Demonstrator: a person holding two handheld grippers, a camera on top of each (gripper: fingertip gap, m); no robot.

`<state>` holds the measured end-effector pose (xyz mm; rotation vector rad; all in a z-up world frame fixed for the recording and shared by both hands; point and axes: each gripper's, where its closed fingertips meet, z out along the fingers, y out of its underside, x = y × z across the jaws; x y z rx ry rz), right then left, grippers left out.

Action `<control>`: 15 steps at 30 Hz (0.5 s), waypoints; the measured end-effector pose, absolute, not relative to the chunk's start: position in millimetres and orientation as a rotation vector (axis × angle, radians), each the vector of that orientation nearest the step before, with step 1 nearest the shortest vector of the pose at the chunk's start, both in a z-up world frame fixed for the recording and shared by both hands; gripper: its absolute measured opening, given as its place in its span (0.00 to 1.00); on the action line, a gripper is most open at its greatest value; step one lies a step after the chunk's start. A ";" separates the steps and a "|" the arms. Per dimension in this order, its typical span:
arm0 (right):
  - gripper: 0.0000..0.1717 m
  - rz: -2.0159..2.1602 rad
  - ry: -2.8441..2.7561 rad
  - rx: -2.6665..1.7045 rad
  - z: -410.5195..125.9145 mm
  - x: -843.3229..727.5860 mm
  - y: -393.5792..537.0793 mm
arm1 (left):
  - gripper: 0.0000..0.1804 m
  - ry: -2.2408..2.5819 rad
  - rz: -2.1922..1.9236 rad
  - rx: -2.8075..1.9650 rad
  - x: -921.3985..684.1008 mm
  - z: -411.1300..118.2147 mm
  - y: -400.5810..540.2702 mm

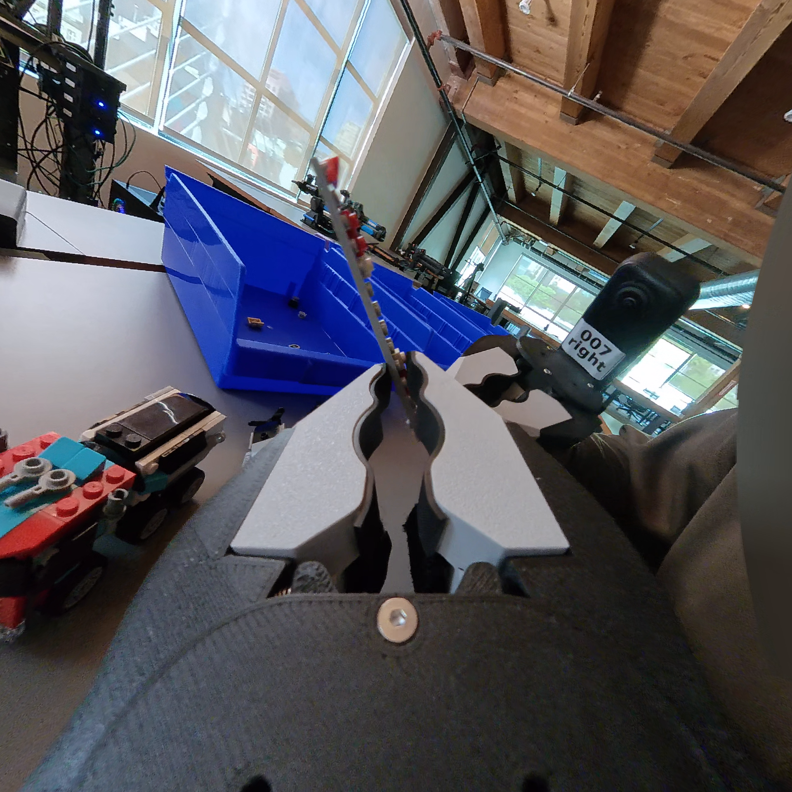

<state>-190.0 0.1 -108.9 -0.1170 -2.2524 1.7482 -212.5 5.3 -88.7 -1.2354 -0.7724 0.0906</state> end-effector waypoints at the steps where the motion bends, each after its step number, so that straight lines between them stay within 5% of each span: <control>1: 0.03 1.777 -2.260 -0.132 -107.7 -189.6 0.3 | 0.06 -0.774 0.093 -1.237 -213.2 -88.9 4.5; 15: 0.04 1.989 -2.364 -0.293 -108.6 -188.9 0.3 | 0.05 -0.787 0.103 -1.238 -214.6 -91.3 3.5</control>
